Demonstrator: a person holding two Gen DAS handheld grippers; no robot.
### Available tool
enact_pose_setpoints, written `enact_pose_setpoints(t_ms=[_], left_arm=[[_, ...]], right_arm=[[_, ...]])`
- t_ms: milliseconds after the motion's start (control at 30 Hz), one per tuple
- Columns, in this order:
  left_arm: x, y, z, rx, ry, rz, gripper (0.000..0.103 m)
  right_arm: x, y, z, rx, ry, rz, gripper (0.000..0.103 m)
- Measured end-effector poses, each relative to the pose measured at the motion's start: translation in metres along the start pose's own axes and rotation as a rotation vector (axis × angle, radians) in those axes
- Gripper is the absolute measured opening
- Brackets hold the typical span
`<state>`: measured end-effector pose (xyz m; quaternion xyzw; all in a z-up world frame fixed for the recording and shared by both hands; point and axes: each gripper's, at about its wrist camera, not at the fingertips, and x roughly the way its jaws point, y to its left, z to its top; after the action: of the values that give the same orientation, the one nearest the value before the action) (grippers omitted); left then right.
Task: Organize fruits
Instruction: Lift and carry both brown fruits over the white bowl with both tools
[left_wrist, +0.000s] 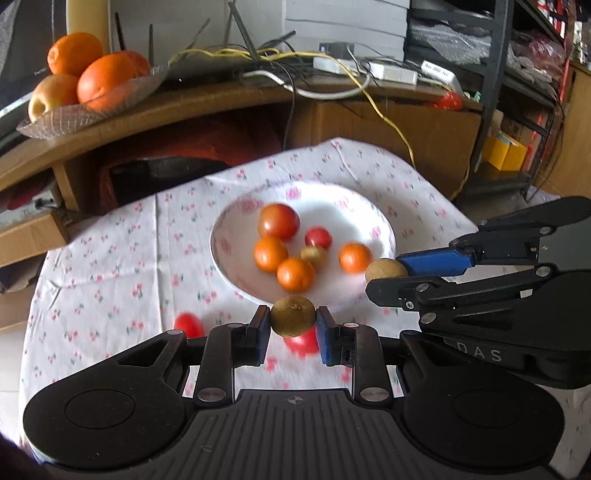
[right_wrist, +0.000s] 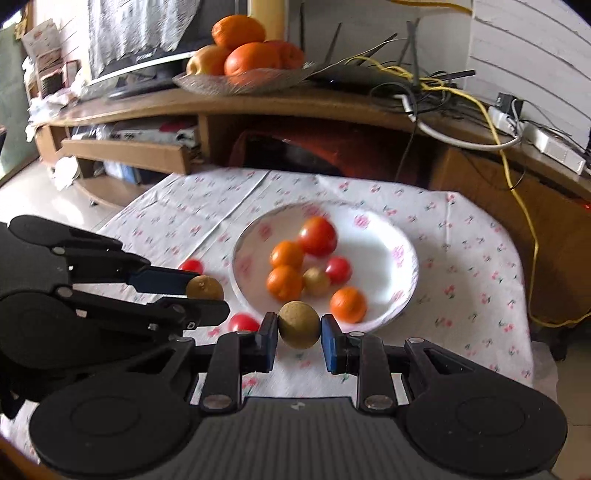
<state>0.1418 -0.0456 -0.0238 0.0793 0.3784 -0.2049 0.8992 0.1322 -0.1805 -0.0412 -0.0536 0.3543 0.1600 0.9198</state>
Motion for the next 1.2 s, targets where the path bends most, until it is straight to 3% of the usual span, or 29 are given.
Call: enact_pose_setpoints(t_ms=[600,1200], left_arm=[[0.044,0.007,0.033,0.0,-0.012,0.04,0.034],[0.063,0.01,0.034,-0.011,0.009,0.061,0.034]], right_arm=[[0.04,-0.033,0.02,0.06,-0.003,-0.047,0.028],[0.065,-0.038,0.029,0.032,-0.001,-0.079,0.028]])
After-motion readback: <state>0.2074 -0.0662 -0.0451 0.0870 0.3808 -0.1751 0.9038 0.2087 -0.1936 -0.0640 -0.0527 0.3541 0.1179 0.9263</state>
